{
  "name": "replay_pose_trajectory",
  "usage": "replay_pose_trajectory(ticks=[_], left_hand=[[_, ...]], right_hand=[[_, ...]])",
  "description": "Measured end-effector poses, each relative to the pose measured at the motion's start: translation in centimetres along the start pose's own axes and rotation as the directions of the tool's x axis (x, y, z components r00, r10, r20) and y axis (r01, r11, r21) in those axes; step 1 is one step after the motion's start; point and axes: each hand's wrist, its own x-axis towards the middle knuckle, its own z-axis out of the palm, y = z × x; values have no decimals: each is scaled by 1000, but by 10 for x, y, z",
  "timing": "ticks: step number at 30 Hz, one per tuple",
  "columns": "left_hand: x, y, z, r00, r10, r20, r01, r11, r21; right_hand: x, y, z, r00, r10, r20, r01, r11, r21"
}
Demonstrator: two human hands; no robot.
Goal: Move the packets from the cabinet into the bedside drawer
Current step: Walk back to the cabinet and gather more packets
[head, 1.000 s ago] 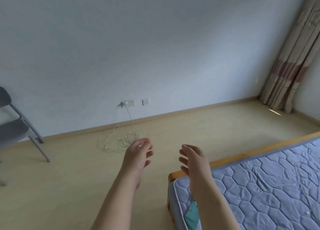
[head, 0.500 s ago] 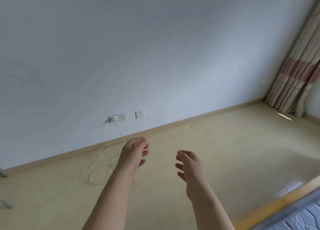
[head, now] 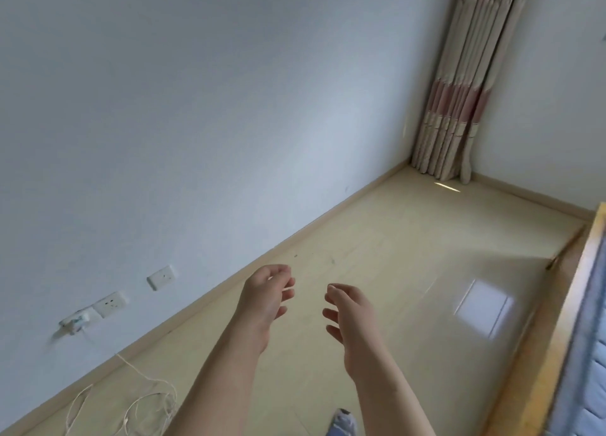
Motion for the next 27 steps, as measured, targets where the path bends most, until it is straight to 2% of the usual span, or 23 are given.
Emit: replay_pose_trajectory(ticks=[5,10,15,22,27], left_hand=[[105,41,72,994,32,101,-38,998,54],[208,116,177,974,120,189,-132,990,51],[292,175,284,948,111,298,-137,988,70],[408,219,434,877,101,470,-161,983,90],[500,281,550,811,168,561,-237,970,53]], right_hand=[[110,-51,-13,999,-13,-45,15,999,30],[234,-149,-67,972,-130,-196,149,986,81],[328,-216,-121,947,-102,-306,150,979,138],[467,-283,-197,894,-68,-443,165,969,184],[575,-370,-247,826,-147,-544,279,945,168]])
